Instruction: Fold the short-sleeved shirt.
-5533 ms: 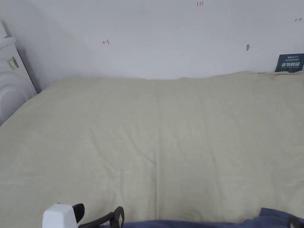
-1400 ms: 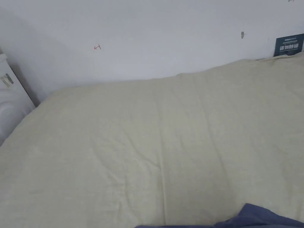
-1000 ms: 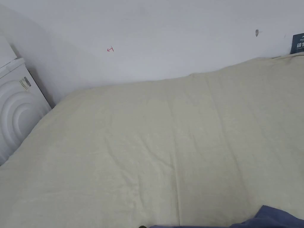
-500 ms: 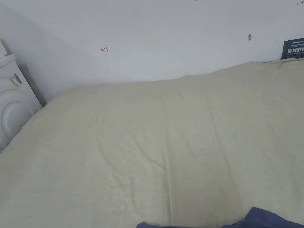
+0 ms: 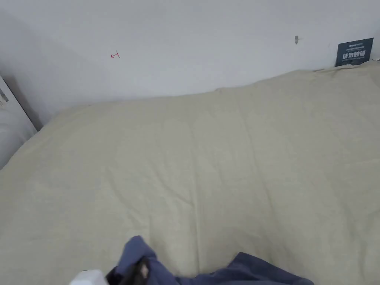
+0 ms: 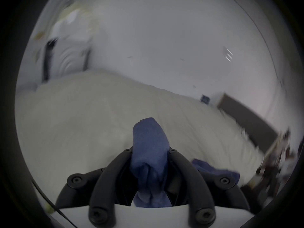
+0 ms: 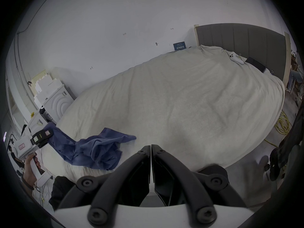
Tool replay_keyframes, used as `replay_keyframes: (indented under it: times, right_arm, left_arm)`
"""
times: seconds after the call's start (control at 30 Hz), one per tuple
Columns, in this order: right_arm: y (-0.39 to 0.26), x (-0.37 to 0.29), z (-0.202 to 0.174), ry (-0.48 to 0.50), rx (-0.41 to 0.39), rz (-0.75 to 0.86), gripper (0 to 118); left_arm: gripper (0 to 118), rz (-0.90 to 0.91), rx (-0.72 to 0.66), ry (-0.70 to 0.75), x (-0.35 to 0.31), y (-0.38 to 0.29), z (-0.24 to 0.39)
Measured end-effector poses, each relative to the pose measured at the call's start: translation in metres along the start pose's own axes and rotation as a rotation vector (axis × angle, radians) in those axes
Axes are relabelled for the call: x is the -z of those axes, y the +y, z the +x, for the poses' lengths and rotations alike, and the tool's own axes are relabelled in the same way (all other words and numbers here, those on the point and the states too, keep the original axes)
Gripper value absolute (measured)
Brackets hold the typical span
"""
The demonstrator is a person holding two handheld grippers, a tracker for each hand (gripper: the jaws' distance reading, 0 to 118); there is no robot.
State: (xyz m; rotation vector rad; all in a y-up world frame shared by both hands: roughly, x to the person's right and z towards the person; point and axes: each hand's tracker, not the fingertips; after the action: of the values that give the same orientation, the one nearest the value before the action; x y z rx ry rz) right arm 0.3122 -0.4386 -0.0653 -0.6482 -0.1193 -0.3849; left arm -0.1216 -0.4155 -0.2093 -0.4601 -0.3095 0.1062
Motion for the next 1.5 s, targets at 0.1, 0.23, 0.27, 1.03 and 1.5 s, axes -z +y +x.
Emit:
replay_keyframes:
  times: [0.1,0.23,0.27,1.03,1.5]
  right_arm:
    - [-0.002,-0.004,0.0,-0.005,-0.01,0.002,1]
    - [-0.006,-0.009,0.005,-0.022,-0.013,0.001,1]
    - [-0.007,-0.01,0.007,-0.03,-0.012,0.001,1]
    - [-0.012,-0.01,0.019,-0.036,0.032,-0.007,1]
    - [-0.015,-0.003,0.015,-0.037,0.029,-0.04,1]
  left_arm:
    - [25,-0.07,0.245,-0.039,0.023,-0.016,0.077]
    - [25,-0.143,0.476,-0.106,0.055,-0.06,0.153]
    - [26,-0.164,0.503,-0.116,0.062,-0.071,0.16]
    - [24,-0.227,-0.744,-0.493,0.082,-0.051,0.045]
    - [5,-0.389,-0.56,-0.414,0.13,-0.097,0.094]
